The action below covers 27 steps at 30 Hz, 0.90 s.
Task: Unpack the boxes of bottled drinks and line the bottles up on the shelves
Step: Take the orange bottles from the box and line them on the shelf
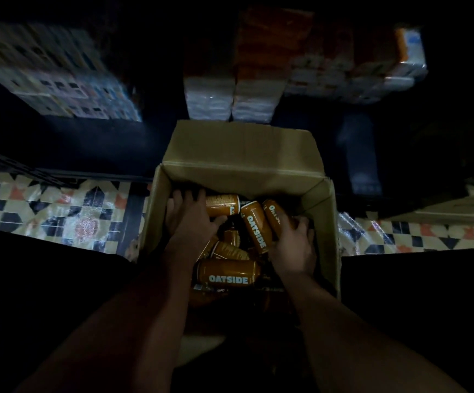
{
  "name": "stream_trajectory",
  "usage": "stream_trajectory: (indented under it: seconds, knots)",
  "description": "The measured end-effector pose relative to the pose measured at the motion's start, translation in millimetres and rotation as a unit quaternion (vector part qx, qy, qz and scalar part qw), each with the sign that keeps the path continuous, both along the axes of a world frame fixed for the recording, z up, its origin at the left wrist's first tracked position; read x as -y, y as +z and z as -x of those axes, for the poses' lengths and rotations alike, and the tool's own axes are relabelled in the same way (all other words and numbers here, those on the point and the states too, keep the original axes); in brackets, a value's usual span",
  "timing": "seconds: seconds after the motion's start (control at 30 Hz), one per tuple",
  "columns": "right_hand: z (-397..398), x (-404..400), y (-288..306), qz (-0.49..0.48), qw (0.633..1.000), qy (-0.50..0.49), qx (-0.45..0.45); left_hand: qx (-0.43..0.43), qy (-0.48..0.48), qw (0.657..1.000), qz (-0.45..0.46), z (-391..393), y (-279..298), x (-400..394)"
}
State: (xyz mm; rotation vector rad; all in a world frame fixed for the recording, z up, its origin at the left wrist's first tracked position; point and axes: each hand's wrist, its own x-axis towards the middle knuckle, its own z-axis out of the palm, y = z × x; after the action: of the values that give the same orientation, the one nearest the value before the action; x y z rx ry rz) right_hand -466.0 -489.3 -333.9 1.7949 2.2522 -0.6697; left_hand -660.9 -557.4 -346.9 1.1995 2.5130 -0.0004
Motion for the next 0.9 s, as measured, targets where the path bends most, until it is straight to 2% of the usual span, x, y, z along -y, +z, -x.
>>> stream_trajectory:
  seconds: [0.13,0.27,0.4,0.63,0.77,0.9]
  knots:
    - [-1,-3,9,0.010,1.000,0.019,-0.001,0.065,-0.031,0.995,0.064,11,20,-3]
    - [-1,-3,22,-0.015,0.999,0.023,-0.034,0.141,-0.030,0.988,0.046,8,46,1]
    - [1,0,36,-0.049,0.996,0.009,-0.077,0.198,-0.073,0.975,0.075,5,64,11]
    - [-8,4,62,-0.070,0.983,-0.068,-0.153,0.130,-0.052,0.989,0.045,-16,85,15]
    - [-7,5,81,-0.081,0.967,-0.090,-0.224,0.144,-0.019,0.987,-0.073,-12,112,17]
    - [2,1,120,-0.104,0.933,-0.126,-0.321,0.081,-0.055,0.987,-0.130,-5,162,1]
